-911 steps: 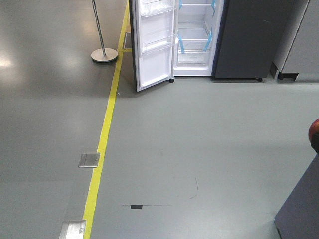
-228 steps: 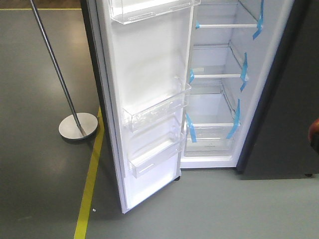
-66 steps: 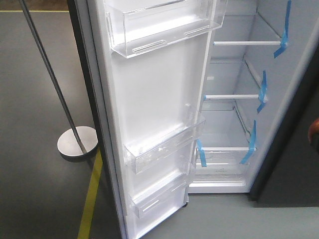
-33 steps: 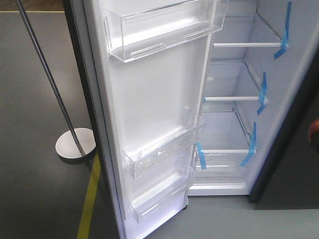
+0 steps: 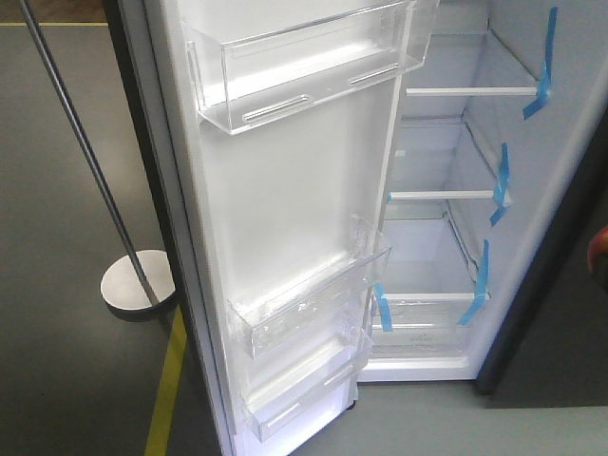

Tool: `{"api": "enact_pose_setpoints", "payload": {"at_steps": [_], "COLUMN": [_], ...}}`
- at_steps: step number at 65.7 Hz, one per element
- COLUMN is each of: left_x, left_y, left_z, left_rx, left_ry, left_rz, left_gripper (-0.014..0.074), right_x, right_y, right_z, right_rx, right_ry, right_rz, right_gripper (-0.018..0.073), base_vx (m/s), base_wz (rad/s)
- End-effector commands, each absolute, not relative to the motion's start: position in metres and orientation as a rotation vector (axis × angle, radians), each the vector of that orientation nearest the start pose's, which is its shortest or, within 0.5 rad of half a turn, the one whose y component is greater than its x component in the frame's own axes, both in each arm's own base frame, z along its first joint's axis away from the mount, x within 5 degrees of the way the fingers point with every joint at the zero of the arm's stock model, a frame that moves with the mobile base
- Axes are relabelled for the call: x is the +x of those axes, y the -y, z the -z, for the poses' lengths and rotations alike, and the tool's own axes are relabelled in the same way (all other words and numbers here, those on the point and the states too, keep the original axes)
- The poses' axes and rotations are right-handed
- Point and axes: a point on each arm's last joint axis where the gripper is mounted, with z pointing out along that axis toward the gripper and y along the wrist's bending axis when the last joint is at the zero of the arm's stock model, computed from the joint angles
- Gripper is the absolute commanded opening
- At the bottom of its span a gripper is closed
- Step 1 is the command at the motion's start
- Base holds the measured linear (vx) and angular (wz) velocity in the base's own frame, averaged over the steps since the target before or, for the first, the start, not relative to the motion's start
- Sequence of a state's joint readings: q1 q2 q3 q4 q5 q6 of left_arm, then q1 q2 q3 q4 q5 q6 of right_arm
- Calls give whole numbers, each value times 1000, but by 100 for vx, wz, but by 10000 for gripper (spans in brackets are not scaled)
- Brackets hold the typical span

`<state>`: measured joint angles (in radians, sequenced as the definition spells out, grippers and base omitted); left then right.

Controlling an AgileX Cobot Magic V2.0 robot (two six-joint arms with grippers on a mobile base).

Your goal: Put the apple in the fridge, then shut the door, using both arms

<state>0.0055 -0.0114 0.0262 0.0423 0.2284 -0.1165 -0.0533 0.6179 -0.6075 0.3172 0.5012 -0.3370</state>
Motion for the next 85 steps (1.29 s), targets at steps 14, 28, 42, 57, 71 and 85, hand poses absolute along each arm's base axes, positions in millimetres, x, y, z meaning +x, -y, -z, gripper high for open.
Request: {"api": "enact_pose_setpoints", "payload": {"at_steps": [14, 28, 42, 57, 71, 85], "left_x": [56, 56, 56, 56, 56, 56], "left_y": [0, 0, 0, 0, 0, 0], "left_z": [-185, -185, -185, -185, -185, -185], "left_rx": [-74, -74, -74, -74, -74, -74], "left_ry": [-1657, -1657, -1657, -1657, -1657, -1657], "left_rz": [63, 63, 63, 63, 63, 63], "left_gripper": [-6, -6, -6, -6, -6, -6], "right_x": [126, 126, 126, 126, 126, 126], "right_y": [-5, -5, -5, -5, -5, -5], "right_z": [-341, -341, -340, -340, -340, -340], "right_rx": [-80, -80, -81, -81, -81, -81], "right_ry": [-1854, -1854, -1856, -1856, -1856, -1856], "right_rz": [-50, -50, -51, -51, -51, -51], "right_gripper": [188, 188, 188, 188, 188, 188], "base_vx": [6, 5, 5, 5, 5, 4], "base_wz": [-1, -1, -1, -1, 0, -1]}}
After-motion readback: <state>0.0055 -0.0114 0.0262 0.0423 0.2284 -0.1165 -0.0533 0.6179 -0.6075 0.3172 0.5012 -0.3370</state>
